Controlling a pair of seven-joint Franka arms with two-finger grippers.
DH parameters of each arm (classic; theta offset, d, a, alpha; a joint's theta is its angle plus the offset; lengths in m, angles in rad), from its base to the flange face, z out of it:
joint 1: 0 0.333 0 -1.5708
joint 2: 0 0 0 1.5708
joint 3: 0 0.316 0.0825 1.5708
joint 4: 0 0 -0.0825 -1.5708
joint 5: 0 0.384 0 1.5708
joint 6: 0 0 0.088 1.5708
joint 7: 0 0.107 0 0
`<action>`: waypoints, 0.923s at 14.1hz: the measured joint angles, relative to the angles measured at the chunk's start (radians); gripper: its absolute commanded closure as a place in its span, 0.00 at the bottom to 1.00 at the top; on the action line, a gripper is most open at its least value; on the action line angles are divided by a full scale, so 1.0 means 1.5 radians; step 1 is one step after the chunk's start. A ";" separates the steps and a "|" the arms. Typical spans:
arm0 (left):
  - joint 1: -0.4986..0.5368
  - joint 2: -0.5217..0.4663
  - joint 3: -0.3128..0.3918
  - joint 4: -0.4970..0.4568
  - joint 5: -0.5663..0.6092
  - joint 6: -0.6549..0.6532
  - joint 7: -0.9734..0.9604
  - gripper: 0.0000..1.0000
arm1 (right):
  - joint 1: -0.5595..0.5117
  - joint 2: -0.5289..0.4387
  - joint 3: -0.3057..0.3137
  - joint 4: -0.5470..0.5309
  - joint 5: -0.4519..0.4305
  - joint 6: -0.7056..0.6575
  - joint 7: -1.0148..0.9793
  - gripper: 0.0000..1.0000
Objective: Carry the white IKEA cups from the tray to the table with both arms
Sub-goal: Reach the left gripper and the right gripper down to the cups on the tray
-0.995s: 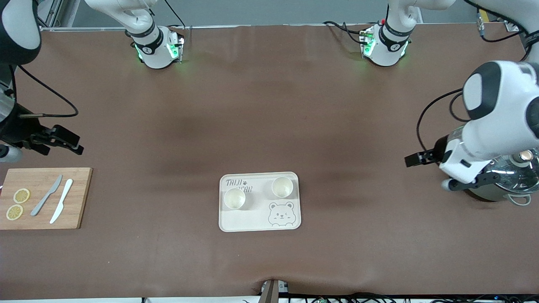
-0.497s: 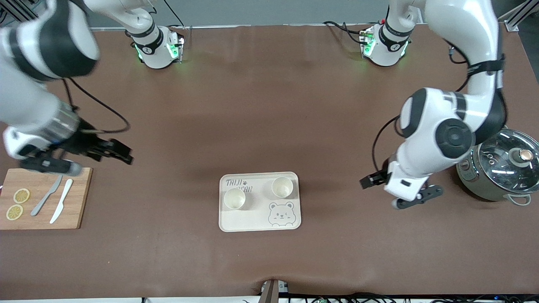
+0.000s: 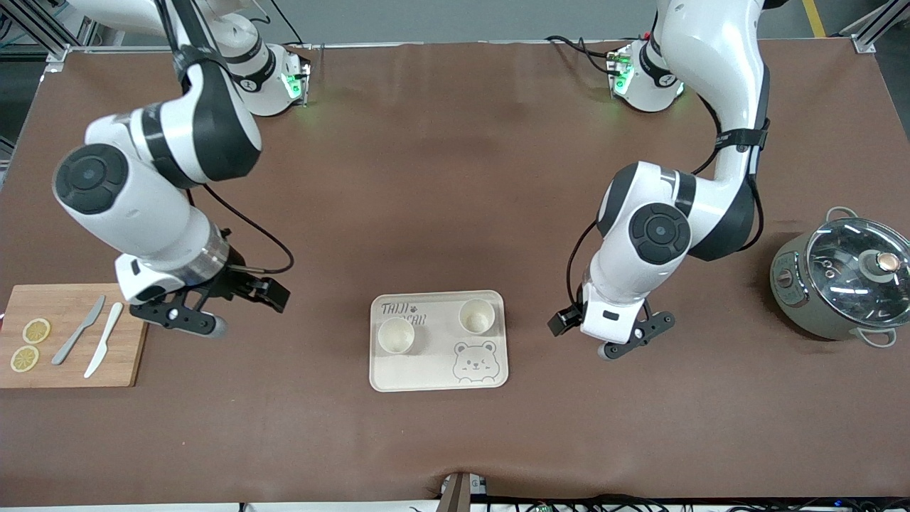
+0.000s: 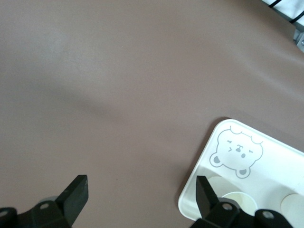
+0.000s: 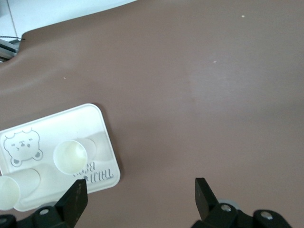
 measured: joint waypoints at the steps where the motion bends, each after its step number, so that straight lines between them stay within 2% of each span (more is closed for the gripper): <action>1: -0.003 0.005 0.000 0.003 0.000 0.002 -0.008 0.00 | 0.008 0.014 0.000 0.001 0.000 0.018 0.010 0.00; 7: -0.058 0.029 -0.020 0.007 0.000 0.069 -0.046 0.00 | 0.036 0.116 0.000 0.004 0.000 0.136 0.037 0.00; 13: -0.103 0.099 -0.030 0.006 0.000 0.103 -0.051 0.00 | 0.080 0.172 0.000 0.008 -0.002 0.195 0.086 0.00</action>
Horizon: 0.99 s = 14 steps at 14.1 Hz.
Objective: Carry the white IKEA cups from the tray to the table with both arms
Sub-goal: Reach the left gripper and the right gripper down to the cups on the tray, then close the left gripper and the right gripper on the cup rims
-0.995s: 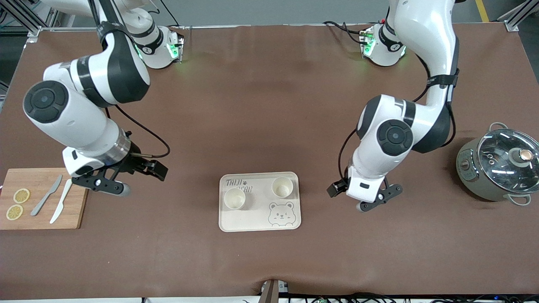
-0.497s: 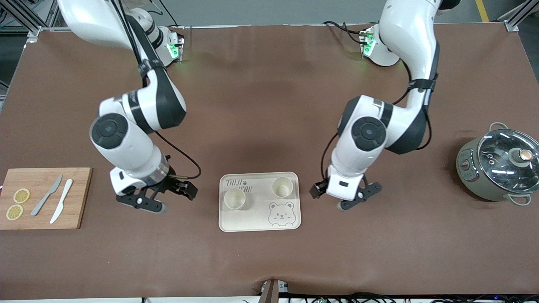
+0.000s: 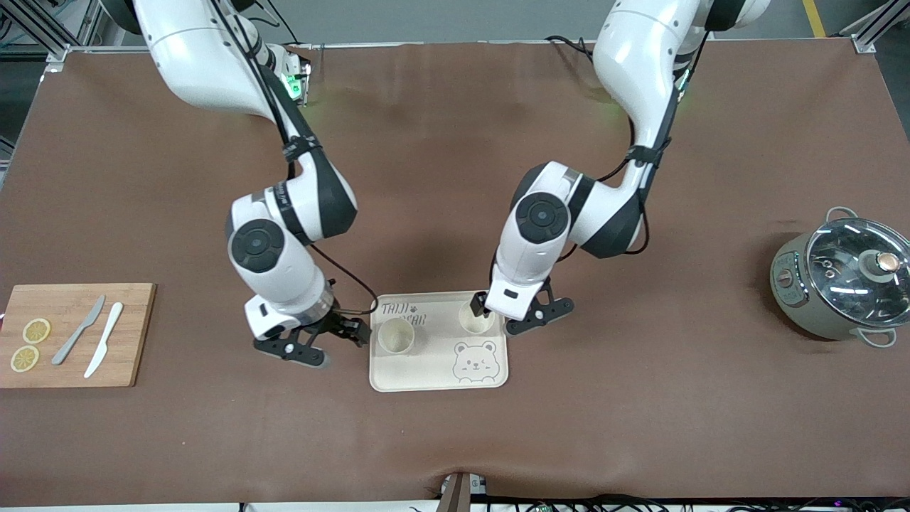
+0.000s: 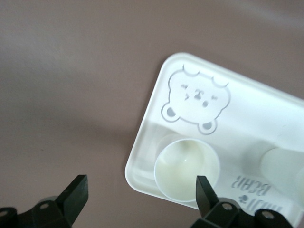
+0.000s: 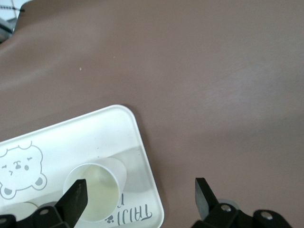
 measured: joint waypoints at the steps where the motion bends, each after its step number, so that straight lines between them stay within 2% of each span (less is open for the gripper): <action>1: -0.003 0.015 0.000 0.000 0.000 0.004 0.000 0.00 | 0.004 0.004 0.000 0.001 0.000 0.000 0.000 0.00; 6: -0.001 0.051 0.000 0.001 0.000 0.019 0.002 0.00 | 0.016 0.020 0.000 0.002 -0.003 0.000 0.000 0.00; 7: -0.002 0.054 0.000 0.001 0.000 0.022 0.002 0.05 | 0.019 0.024 0.000 0.002 -0.003 0.000 0.000 0.00; 8: -0.002 0.057 0.000 0.001 0.000 0.026 0.001 0.32 | 0.021 0.030 0.000 0.002 -0.003 0.002 0.000 0.00; 9: -0.002 0.058 0.000 0.001 0.000 0.031 -0.001 0.54 | 0.023 0.036 0.000 0.002 -0.003 0.007 0.000 0.00; 10: -0.002 0.058 0.000 0.002 0.000 0.037 -0.005 0.68 | 0.025 0.042 0.000 0.002 -0.003 0.013 0.000 0.00; 12: -0.002 0.058 -0.001 0.004 0.000 0.061 -0.013 0.84 | 0.027 0.056 0.000 0.002 -0.003 0.028 0.000 0.00; 14: -0.002 0.058 -0.006 0.004 0.000 0.082 -0.028 0.92 | 0.031 0.071 0.000 0.002 -0.003 0.045 0.000 0.00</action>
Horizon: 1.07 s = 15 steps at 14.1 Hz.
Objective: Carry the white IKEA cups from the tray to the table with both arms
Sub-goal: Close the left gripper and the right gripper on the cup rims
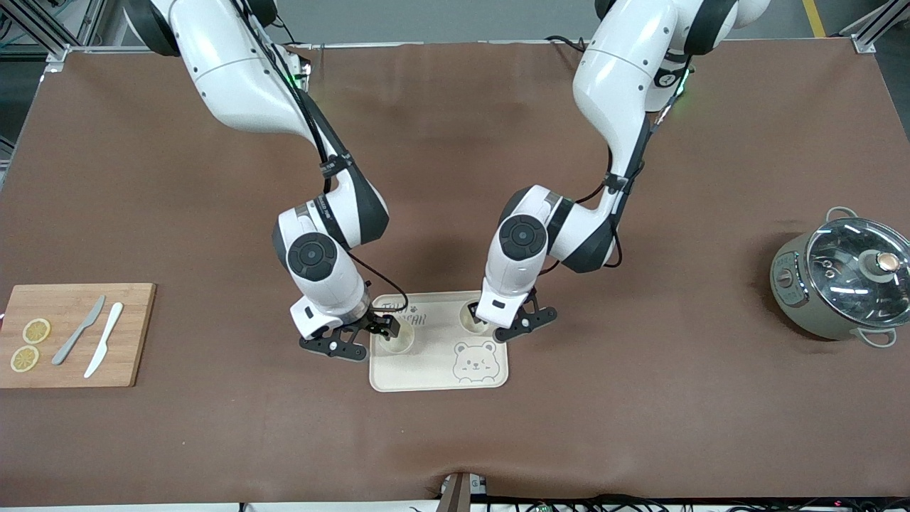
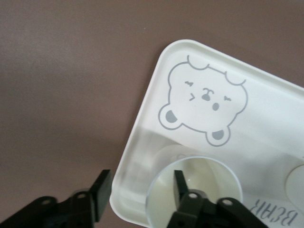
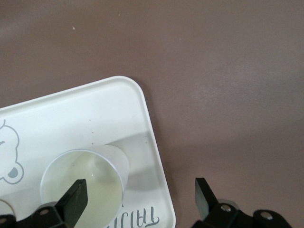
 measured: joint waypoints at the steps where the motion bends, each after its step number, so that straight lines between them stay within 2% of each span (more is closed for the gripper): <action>1: -0.001 0.000 -0.002 0.000 0.000 0.004 -0.007 0.94 | 0.002 0.007 0.000 0.000 0.000 0.010 0.000 0.00; 3: -0.001 0.001 -0.006 0.000 0.000 0.007 -0.012 1.00 | 0.006 0.019 0.000 0.000 0.000 0.027 0.000 0.00; 12: -0.005 -0.002 -0.006 0.012 0.000 0.007 -0.015 1.00 | 0.012 0.040 0.000 0.000 0.000 0.058 0.006 0.00; 15: -0.003 -0.023 0.019 0.017 0.000 -0.063 -0.022 1.00 | 0.014 0.047 0.000 0.000 0.000 0.068 0.008 0.00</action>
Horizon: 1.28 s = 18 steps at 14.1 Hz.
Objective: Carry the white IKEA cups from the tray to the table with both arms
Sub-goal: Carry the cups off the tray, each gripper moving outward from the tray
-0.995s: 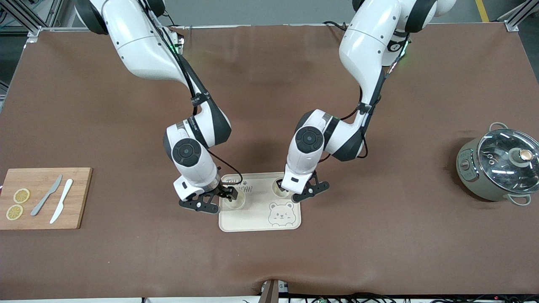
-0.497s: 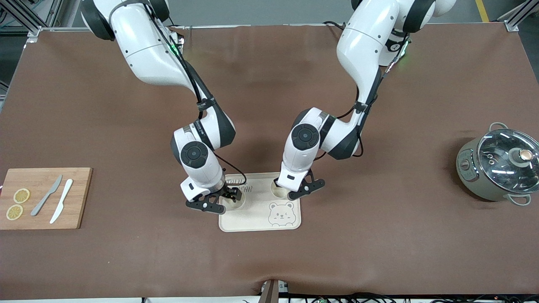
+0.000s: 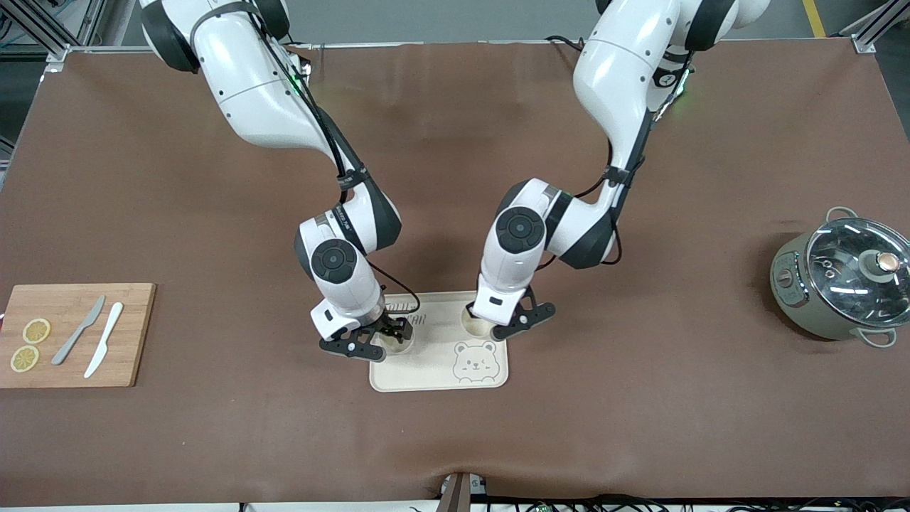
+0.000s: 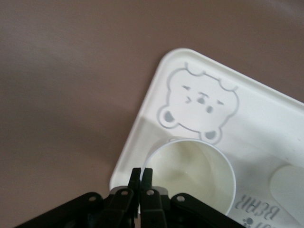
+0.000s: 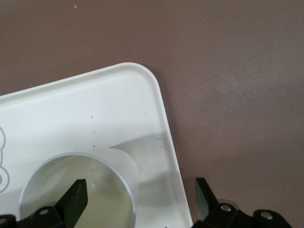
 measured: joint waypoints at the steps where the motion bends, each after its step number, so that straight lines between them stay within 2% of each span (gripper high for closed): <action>1: 0.004 -0.011 0.009 0.001 0.000 -0.022 0.000 1.00 | 0.000 0.001 0.000 0.000 0.000 0.002 0.000 0.13; 2: 0.007 -0.023 0.019 0.001 0.000 -0.043 0.000 1.00 | 0.000 0.001 0.000 0.000 0.000 0.002 0.000 0.28; 5: 0.015 -0.055 0.062 0.001 0.000 -0.098 0.000 1.00 | 0.000 0.001 0.000 0.000 0.000 0.003 0.001 0.66; 8: 0.018 -0.069 0.111 0.001 0.000 -0.137 0.001 1.00 | 0.000 0.001 -0.002 0.000 0.000 0.003 0.002 0.94; 9: 0.019 -0.069 0.129 0.001 0.000 -0.143 0.008 1.00 | 0.000 0.001 -0.003 0.000 0.000 0.003 0.003 1.00; 13: 0.034 -0.069 0.183 -0.003 0.000 -0.154 0.069 1.00 | 0.000 0.001 -0.003 0.000 0.000 0.004 0.004 1.00; 18: 0.120 -0.069 0.186 -0.004 0.000 -0.156 0.206 1.00 | 0.000 0.001 -0.006 0.003 0.000 0.004 0.004 1.00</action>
